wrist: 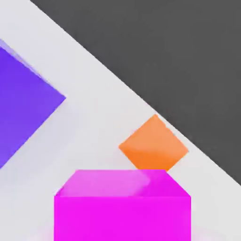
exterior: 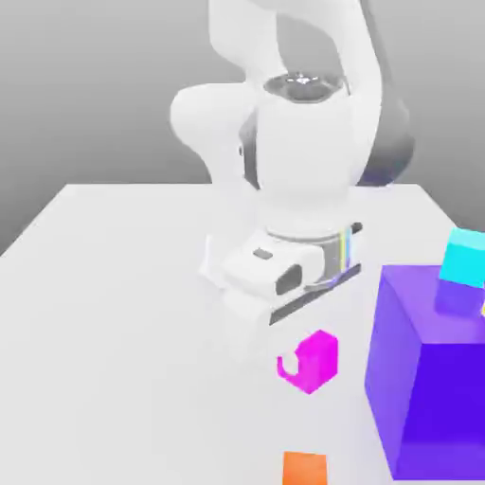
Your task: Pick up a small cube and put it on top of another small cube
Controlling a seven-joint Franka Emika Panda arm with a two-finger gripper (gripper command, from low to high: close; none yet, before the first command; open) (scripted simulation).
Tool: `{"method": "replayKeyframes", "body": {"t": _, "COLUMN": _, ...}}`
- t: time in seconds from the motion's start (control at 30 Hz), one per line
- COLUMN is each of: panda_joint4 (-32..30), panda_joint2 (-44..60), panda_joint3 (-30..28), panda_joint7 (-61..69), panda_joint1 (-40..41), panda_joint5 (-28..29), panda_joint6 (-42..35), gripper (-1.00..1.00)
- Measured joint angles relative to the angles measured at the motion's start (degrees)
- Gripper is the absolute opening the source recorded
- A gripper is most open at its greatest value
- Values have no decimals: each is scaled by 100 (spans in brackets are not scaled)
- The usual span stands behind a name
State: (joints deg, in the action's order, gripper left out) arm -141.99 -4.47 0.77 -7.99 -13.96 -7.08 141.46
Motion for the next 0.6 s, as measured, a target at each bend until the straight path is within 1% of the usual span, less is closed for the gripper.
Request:
{"method": "replayKeyframes", "body": {"t": 0.23, "panda_joint4": 757, "panda_joint2": -992, "panda_joint3": 724, "panda_joint7": -466, "panda_joint1": -776, "panda_joint5": -145, "panda_joint6": -1747, "gripper": -100}}
{"method": "replayKeyframes", "body": {"t": 0.3, "panda_joint4": 902, "panda_joint2": -1267, "panda_joint3": 988, "panda_joint7": -620, "panda_joint1": -973, "panda_joint5": -87, "panda_joint6": -2255, "gripper": -100}}
{"method": "replayKeyframes", "body": {"t": 0.33, "panda_joint4": 888, "panda_joint2": -1349, "panda_joint3": 1099, "panda_joint7": -700, "panda_joint1": -1019, "panda_joint5": 39, "panda_joint6": -2443, "gripper": -100}}
{"method": "replayKeyframes", "body": {"t": 0.4, "panda_joint4": 690, "panda_joint2": -1301, "panda_joint3": 1218, "panda_joint7": -781, "panda_joint1": -1041, "panda_joint5": 178, "panda_joint6": -2315, "gripper": -100}}
{"method": "replayKeyframes", "body": {"t": 0.47, "panda_joint4": 411, "panda_joint2": -1142, "panda_joint3": 1277, "panda_joint7": -815, "panda_joint1": -1043, "panda_joint5": 223, "panda_joint6": -1910, "gripper": -100}}
{"method": "replayKeyframes", "body": {"t": 0.5, "panda_joint4": 289, "panda_joint2": -1067, "panda_joint3": 1299, "panda_joint7": -825, "panda_joint1": -1040, "panda_joint5": 234, "panda_joint6": -1718, "gripper": 100}}
{"method": "replayKeyframes", "body": {"t": 0.6, "panda_joint4": 289, "panda_joint2": -1067, "panda_joint3": 1299, "panda_joint7": -825, "panda_joint1": -1040, "panda_joint5": 233, "panda_joint6": -1718, "gripper": 100}}
